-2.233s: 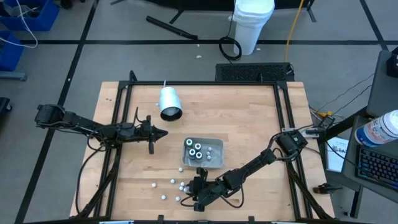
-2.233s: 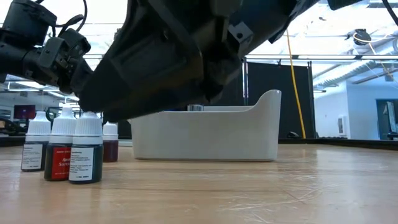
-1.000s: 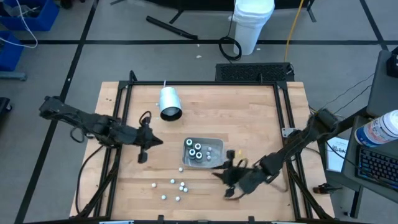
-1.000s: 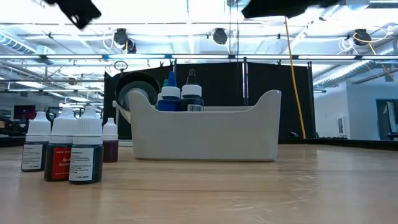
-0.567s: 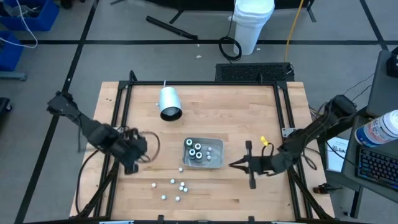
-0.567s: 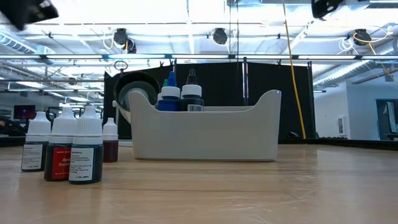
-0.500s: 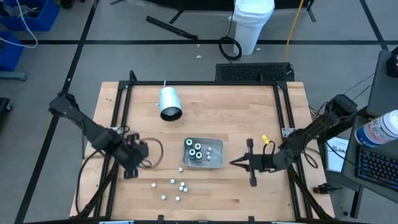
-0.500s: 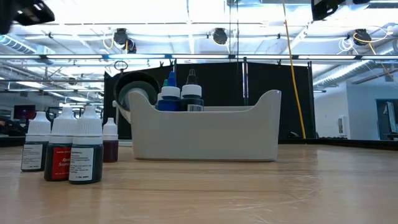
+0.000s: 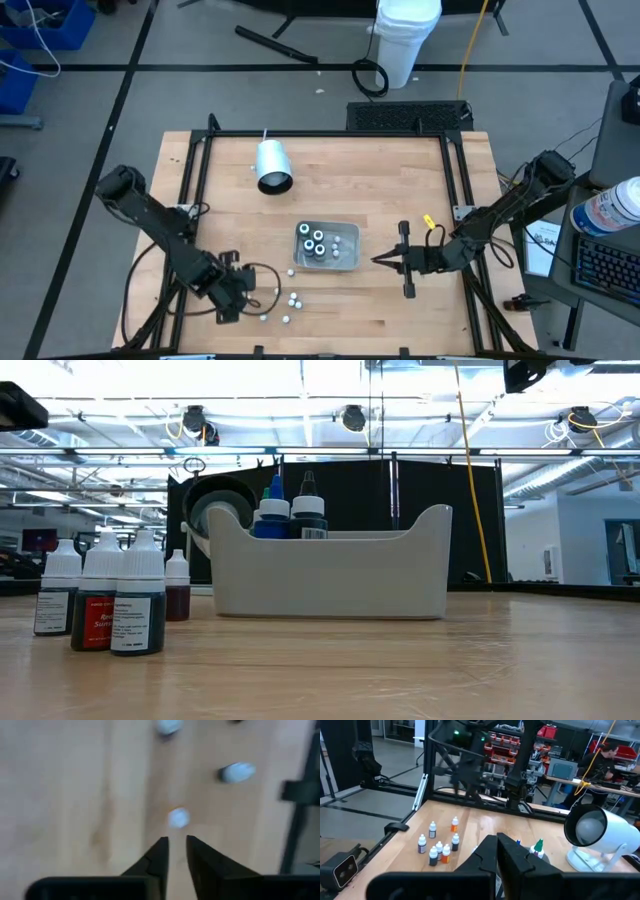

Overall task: Pick & Place food coloring
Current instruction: Put the orange food coloring bottle into the gray bin

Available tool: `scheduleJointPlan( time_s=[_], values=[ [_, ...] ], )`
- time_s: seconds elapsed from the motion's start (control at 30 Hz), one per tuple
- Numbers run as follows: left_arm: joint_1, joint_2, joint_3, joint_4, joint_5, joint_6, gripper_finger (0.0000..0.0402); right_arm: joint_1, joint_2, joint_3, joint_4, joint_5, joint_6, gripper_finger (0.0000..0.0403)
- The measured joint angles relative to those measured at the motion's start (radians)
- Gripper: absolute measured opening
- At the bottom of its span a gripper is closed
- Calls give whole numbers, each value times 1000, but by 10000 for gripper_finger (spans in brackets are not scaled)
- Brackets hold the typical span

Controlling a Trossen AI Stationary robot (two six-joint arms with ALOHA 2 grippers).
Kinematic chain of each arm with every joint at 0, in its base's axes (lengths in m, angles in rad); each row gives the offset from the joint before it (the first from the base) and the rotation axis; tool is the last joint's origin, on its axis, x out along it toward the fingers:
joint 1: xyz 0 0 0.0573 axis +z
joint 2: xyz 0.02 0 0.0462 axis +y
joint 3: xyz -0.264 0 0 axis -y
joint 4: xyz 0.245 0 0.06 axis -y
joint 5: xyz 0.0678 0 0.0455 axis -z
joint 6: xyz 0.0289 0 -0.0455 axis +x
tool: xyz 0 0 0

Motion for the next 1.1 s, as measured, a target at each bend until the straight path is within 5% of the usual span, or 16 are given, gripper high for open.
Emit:
scheduleJointPlan(
  time_s=[0.33,1.1],
  values=[
    [-35,34,0,126,-9,16,171,0,0,0,-3,0,0,4],
    [-16,156,-1,130,-4,141,175,-6,0,0,-43,0,-3,4]
  ],
)
